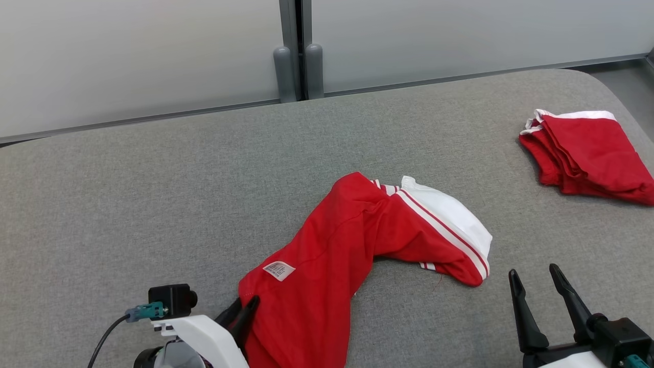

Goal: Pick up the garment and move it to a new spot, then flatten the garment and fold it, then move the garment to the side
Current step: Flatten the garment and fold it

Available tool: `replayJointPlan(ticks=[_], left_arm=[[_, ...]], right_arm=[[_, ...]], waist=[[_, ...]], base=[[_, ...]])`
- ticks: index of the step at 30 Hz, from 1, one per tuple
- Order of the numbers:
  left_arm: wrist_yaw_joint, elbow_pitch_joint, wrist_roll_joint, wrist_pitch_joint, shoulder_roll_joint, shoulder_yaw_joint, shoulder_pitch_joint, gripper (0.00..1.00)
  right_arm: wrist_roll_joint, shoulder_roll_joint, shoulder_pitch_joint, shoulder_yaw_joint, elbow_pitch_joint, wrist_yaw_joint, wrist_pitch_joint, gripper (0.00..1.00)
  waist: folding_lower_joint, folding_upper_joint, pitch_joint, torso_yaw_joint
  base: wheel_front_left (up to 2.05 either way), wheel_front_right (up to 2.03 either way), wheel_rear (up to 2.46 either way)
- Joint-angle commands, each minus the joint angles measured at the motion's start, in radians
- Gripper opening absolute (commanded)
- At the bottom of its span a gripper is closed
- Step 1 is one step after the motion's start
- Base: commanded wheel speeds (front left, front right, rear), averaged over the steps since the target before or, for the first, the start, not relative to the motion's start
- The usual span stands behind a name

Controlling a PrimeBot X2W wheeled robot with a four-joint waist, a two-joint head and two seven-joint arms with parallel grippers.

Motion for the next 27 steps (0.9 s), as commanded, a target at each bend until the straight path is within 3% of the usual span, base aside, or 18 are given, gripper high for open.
replayJointPlan(ticks=[1,2,6,14,27], left_arm=[[-0.008,0.003,-0.004,-0.001,0.000,0.001,-0.014,0.26],[-0.015,0.004,-0.006,-0.002,-0.002,0.002,-0.018,0.00],[-0.047,0.010,-0.018,-0.001,-0.011,0.006,-0.024,0.00],[-0.068,-0.015,-0.056,-0.044,-0.002,0.085,-0.067,0.00],[-0.023,-0.012,0.029,0.042,0.067,0.151,-0.421,0.00]], right_arm=[[0.004,-0.005,-0.004,-0.003,0.001,0.000,0.000,1.00],[0.004,-0.005,-0.006,-0.006,0.001,0.000,0.000,1.00],[0.000,-0.005,-0.015,-0.006,0.003,0.000,0.000,1.00],[-0.002,-0.005,-0.012,-0.001,0.009,0.000,0.000,1.00],[0.028,-0.005,-0.054,0.014,0.008,0.000,0.000,1.00]], waist=[[0.0000,0.0000,0.001,0.000],[0.0000,0.0000,0.001,0.001],[0.0000,0.0000,-0.001,0.004],[0.0000,0.0000,-0.015,-0.005],[0.0000,0.0000,0.021,-0.092]], base=[[0.00,0.00,0.00],[0.00,0.00,0.00],[0.00,0.00,0.00],[0.00,0.00,0.00],[0.00,0.00,0.00]])
